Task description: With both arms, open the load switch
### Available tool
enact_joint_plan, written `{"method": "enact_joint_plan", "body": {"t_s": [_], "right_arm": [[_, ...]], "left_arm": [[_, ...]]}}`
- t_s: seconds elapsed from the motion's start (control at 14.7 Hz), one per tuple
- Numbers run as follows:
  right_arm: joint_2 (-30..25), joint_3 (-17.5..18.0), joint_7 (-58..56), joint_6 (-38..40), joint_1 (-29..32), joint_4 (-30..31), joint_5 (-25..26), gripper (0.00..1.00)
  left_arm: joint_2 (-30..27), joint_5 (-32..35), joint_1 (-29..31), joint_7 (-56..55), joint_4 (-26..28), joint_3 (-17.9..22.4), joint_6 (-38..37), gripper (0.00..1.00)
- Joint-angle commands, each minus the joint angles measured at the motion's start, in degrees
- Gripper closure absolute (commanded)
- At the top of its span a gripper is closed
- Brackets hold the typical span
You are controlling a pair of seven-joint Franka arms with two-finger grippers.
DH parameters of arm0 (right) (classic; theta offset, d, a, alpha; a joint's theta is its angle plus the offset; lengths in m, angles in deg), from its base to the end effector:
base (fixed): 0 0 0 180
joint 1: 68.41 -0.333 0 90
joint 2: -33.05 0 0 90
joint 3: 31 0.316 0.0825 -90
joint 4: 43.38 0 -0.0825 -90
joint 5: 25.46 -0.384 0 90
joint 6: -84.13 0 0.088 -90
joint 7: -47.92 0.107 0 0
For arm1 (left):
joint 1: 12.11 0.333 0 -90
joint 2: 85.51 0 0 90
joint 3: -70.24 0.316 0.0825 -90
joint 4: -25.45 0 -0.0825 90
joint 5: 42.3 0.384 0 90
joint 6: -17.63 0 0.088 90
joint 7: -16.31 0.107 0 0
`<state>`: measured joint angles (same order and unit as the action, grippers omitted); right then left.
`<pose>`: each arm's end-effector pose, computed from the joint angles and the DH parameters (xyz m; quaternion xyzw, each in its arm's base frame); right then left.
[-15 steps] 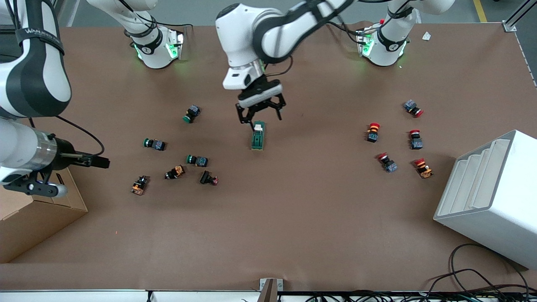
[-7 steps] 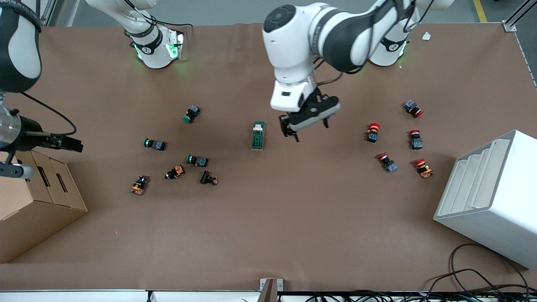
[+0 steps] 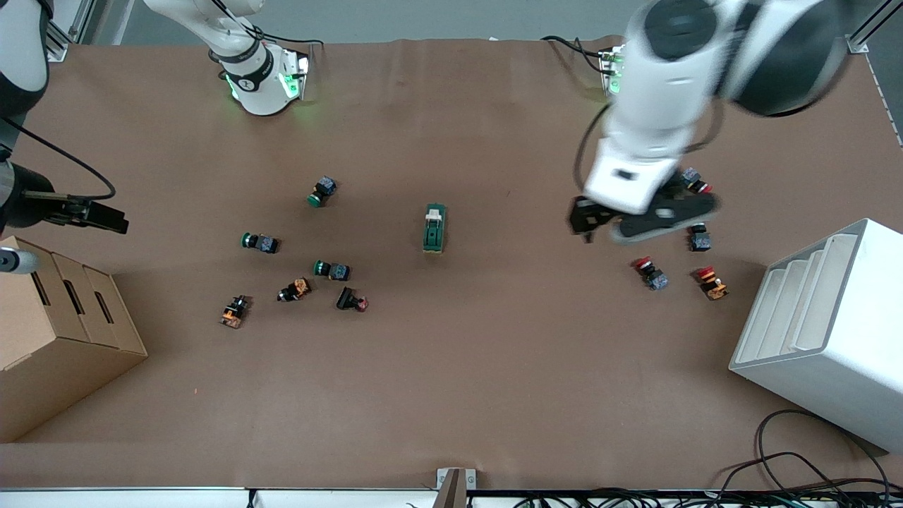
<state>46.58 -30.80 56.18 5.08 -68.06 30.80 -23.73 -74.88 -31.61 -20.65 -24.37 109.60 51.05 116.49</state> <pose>0.6054 -0.0055 0.5997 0.9942 -0.0749 -0.0743 0.0199 0.5670 -0.2577 0.5845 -0.9916 -0.1058 -0.0687 0.0288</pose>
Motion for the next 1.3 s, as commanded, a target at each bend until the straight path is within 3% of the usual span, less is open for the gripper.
{"method": "enact_joint_plan", "body": {"t_s": [0.0, 0.14, 0.55, 0.82, 1.23], "right_arm": [[-2.99, -1.69, -0.79, 0.47, -0.43, 2.37, -1.91, 0.00], [-3.78, -1.69, -0.79, 1.00, -0.17, 2.37, -1.91, 0.00], [-4.84, -1.25, -0.70, 2.67, -0.26, 1.84, -2.00, 0.00], [-4.66, -1.17, -0.26, 2.58, -0.61, 1.32, -1.56, 0.00], [-4.57, -0.90, -0.26, 2.67, -0.96, 0.52, -1.91, 0.00]], "left_arm": [[-5.44, -5.76, 2.39, 11.38, 2.07, 4.40, -3.05, 0.00], [-7.37, -7.87, 3.00, 17.80, 2.07, 8.18, -6.30, 0.00], [-13.70, -10.07, 8.01, 31.34, 6.81, 11.27, -9.66, 0.00], [-18.01, -10.69, 8.98, 34.27, 11.65, 11.45, -9.66, 0.00], [-18.54, -10.95, 9.07, 39.70, 11.83, 11.28, -10.09, 0.00]]}}
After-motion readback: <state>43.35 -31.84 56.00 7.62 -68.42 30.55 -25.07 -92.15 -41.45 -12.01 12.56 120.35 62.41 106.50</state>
